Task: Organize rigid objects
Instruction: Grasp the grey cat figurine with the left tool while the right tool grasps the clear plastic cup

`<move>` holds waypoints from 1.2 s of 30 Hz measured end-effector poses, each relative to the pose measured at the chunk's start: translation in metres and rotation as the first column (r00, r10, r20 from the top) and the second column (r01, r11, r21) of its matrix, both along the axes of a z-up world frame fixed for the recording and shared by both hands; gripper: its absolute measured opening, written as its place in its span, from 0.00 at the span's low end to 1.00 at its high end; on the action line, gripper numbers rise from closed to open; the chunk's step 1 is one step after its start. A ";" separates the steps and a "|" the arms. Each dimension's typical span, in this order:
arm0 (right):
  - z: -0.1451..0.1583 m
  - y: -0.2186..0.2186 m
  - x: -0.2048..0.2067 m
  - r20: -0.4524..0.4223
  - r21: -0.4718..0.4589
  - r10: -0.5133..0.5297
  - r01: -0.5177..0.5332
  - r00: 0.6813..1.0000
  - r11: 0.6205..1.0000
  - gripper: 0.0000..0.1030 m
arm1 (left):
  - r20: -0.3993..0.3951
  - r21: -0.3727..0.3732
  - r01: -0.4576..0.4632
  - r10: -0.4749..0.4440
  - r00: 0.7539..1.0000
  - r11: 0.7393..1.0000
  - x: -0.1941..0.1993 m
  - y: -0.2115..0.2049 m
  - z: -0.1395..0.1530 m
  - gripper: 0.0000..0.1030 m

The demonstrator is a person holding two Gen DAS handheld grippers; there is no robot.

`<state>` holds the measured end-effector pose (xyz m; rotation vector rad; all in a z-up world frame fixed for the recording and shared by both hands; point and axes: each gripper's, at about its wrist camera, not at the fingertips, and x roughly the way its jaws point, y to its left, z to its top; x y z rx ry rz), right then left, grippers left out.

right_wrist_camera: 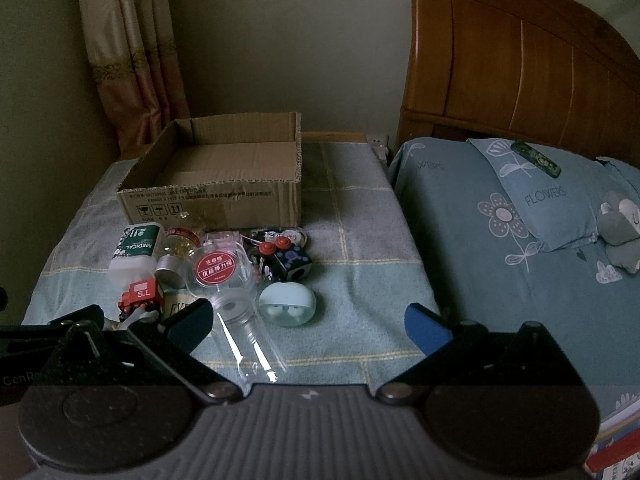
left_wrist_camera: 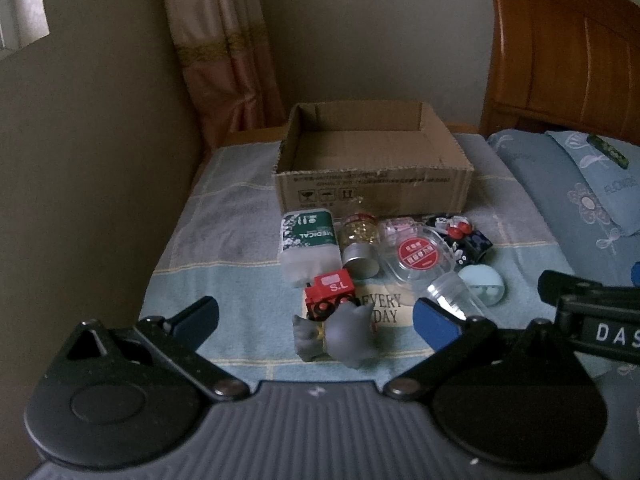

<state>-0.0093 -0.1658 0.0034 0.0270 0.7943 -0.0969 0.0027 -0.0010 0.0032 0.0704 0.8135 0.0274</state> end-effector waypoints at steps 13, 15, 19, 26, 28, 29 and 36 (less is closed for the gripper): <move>-0.001 -0.003 0.002 0.007 0.016 0.011 -0.011 1.000 1.000 1.00 | 0.023 -0.072 0.025 -0.023 0.999 0.997 0.003 0.008 -0.004 0.99; -0.001 -0.002 0.003 0.010 0.022 0.020 -0.020 1.000 1.000 1.00 | 0.026 -0.090 0.031 -0.029 0.999 0.995 0.003 0.011 -0.006 0.99; -0.003 -0.002 0.005 0.018 0.038 0.055 -0.055 0.998 0.998 1.00 | 0.013 -0.124 0.043 -0.042 0.999 0.991 0.005 0.018 -0.010 0.99; -0.014 -0.010 0.009 0.026 0.074 0.152 -0.154 0.988 0.985 1.00 | -0.012 -0.169 0.042 -0.045 0.999 0.985 0.007 0.037 -0.025 0.99; -0.019 -0.012 0.010 0.021 0.078 0.170 -0.171 0.985 0.982 1.00 | 0.002 -0.161 0.046 -0.046 0.999 0.986 0.006 0.041 -0.029 0.99; -0.022 -0.013 0.011 0.018 0.080 0.176 -0.177 0.984 0.981 1.00 | 0.010 -0.157 0.048 -0.047 0.999 0.986 0.006 0.042 -0.031 0.99; -0.041 -0.014 0.015 0.005 0.106 0.256 -0.255 0.967 0.961 1.00 | 0.024 -0.127 0.139 -0.137 0.990 0.982 0.006 0.046 -0.043 0.99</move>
